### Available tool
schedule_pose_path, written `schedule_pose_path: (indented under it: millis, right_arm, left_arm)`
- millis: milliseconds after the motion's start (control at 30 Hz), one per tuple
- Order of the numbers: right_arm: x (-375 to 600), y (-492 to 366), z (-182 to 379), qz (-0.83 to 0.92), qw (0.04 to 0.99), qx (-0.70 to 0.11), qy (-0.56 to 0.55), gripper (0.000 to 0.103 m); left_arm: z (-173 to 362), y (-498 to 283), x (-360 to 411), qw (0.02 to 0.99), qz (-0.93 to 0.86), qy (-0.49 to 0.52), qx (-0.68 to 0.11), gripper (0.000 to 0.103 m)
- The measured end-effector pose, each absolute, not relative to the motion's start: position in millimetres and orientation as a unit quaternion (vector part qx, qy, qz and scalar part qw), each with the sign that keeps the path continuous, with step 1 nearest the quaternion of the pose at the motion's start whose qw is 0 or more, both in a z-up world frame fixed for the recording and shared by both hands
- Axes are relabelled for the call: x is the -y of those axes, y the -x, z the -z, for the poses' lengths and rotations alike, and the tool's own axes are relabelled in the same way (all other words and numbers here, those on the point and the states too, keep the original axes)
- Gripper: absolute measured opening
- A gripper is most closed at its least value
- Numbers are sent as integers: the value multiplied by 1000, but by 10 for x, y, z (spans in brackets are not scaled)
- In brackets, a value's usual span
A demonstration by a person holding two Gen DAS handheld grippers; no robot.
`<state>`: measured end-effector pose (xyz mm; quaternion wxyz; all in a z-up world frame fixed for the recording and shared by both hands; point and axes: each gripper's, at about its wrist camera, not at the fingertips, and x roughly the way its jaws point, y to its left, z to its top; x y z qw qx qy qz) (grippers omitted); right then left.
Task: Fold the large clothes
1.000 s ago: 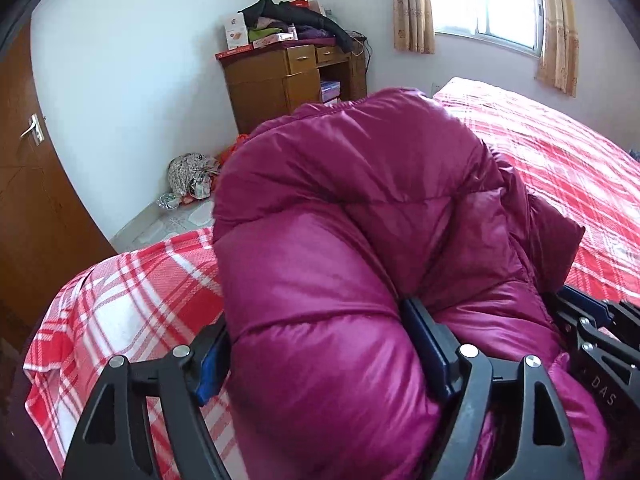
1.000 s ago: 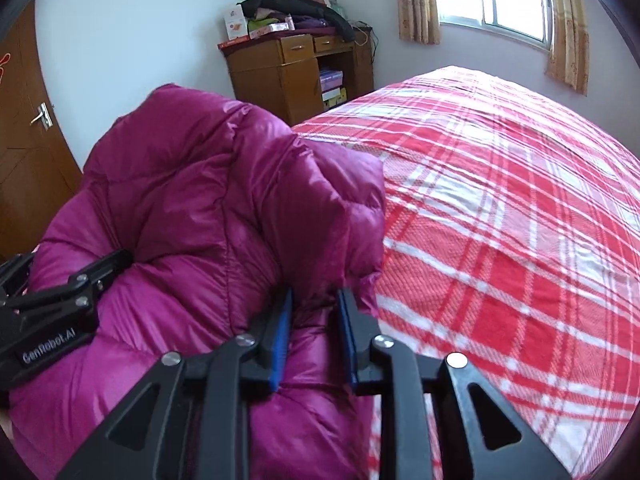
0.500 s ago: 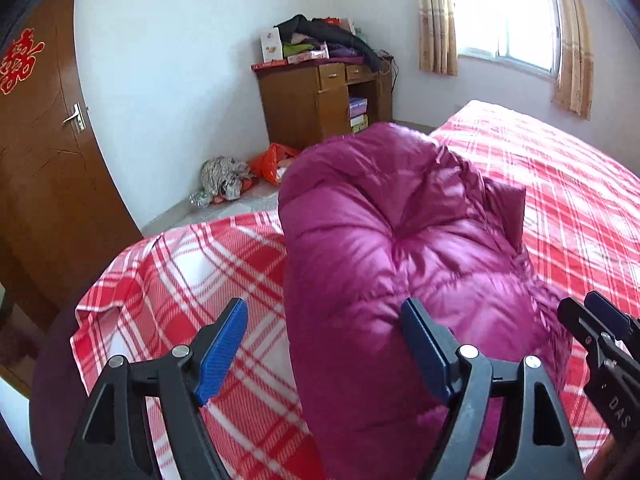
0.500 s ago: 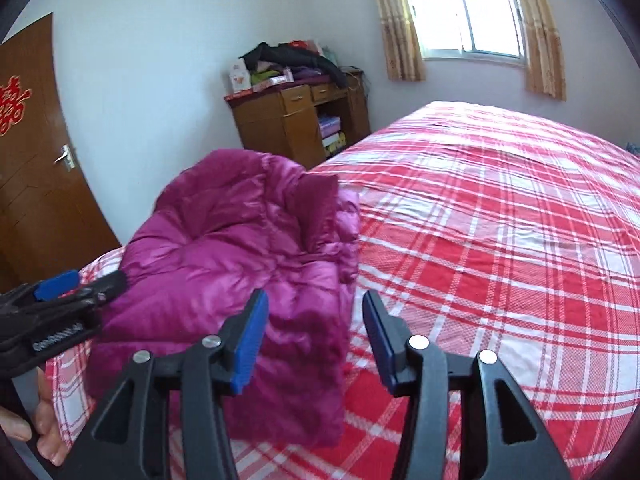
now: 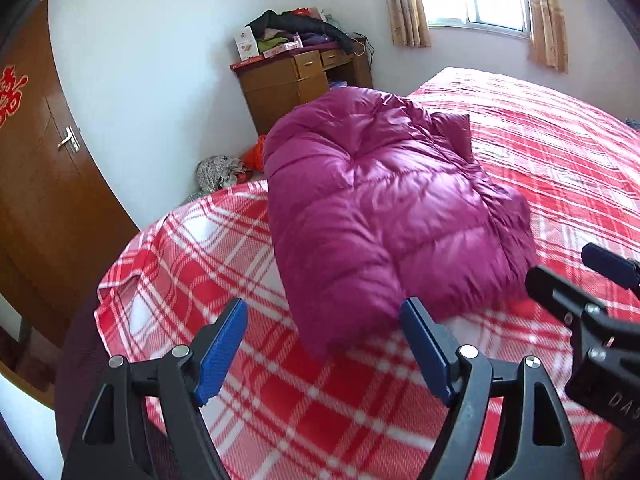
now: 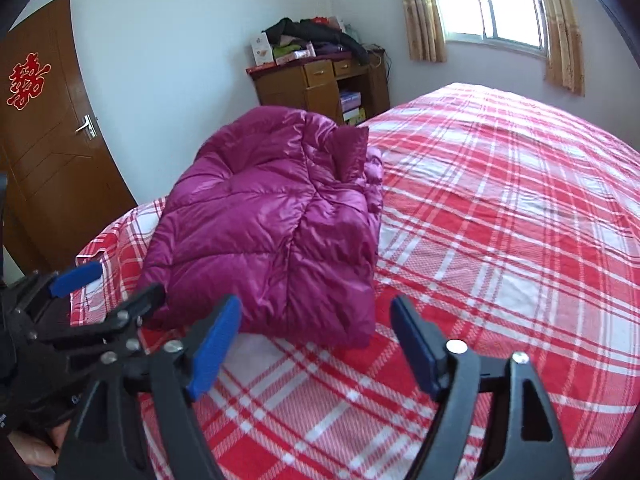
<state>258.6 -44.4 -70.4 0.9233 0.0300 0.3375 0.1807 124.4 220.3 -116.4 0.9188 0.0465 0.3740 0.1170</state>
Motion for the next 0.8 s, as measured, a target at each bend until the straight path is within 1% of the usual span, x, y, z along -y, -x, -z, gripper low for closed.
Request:
schedule_pose_path:
  millis: [167,267,500,600,700,800]
  right_arm:
    - [508,-2365,630,-165,928,-332,-32,87]
    - [542,-2271,587,-154,930,-332,-35,91]
    - [552,-2033,380,-137,940,-310,-28,92]
    - [585,-1896,243,-128,951,-282,-22,94]
    - [621,-1737,48,-123,962,-241,-22,98]
    - [649,-1600,-135,-120,971,-204,-26,100]
  left_arm:
    - [1160,-906,-2264,913,-116,-17,-390,80]
    - [1140,-702,-2257,916,-107,-11,-387,80]
    - [1000,-361,-2204,923,-97,7,-372,80]
    - [769,-237,-2171,934,-114,-3,-339,80]
    - [496,-59,-2158,951,-129,-11,-282,80]
    - [319,72,-2178,959,-136,-4,-250,82]
